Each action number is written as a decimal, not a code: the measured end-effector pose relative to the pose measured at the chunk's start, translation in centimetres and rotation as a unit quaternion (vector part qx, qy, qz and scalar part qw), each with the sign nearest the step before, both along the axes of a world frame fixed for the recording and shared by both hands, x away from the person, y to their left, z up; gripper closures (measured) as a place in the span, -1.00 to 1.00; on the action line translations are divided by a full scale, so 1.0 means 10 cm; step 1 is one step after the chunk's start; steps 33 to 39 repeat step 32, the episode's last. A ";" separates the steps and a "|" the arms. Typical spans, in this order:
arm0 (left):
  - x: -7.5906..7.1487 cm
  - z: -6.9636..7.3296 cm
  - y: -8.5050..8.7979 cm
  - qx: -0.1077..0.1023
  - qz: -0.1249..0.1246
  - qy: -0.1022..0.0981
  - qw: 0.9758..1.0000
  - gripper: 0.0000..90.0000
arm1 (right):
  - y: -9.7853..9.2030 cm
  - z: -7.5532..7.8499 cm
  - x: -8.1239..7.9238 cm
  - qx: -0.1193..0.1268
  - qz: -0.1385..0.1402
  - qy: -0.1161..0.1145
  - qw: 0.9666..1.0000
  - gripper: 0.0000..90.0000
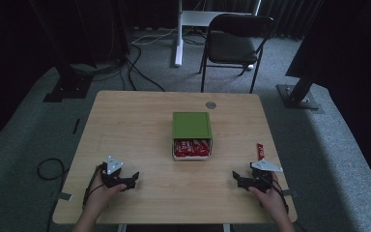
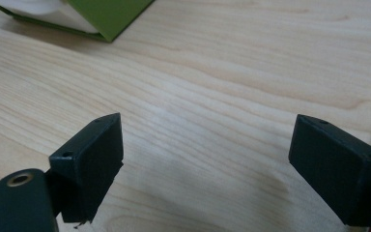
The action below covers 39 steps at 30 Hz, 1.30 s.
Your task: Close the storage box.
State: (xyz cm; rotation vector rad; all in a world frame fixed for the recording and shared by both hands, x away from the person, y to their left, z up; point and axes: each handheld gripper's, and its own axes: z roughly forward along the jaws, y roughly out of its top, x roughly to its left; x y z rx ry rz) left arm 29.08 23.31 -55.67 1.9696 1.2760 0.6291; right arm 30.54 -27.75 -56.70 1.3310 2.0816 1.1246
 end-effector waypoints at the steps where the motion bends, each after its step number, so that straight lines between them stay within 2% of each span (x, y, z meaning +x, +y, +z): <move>1: 0.00 0.00 0.01 0.005 0.004 -0.001 1.000 -0.82 | 0.01 0.00 0.01 -0.004 0.000 0.006 1.000 -0.73; 8: -0.02 -0.04 0.07 0.022 0.035 0.009 0.999 -0.82 | 0.06 -0.02 0.02 -0.030 0.006 0.021 0.999 -0.73; 10: -0.01 -0.06 0.08 0.027 0.039 0.014 0.999 -0.82 | 0.06 -0.03 0.04 -0.034 0.010 0.038 0.999 -0.71; 12: -0.02 -0.06 0.08 0.027 0.045 0.012 0.999 -0.82 | 0.08 -0.03 0.03 -0.042 0.012 0.040 0.998 -0.71; 15: -0.02 -0.07 0.07 0.040 0.052 0.022 0.998 -0.82 | 0.10 -0.03 0.03 -0.057 0.013 0.038 0.998 -0.71; 18: -0.02 -0.07 0.07 0.032 0.062 0.030 0.997 -0.82 | 0.11 -0.03 0.03 -0.057 0.014 0.039 0.998 -0.72; 21: -0.01 -0.07 0.09 0.011 0.077 0.044 0.996 -0.82 | 0.11 -0.03 0.03 -0.057 0.014 0.039 0.998 -0.72; 39: -0.01 -0.07 0.09 0.012 0.078 0.044 0.996 -0.82 | 0.11 -0.03 0.03 -0.057 0.015 0.039 0.998 -0.72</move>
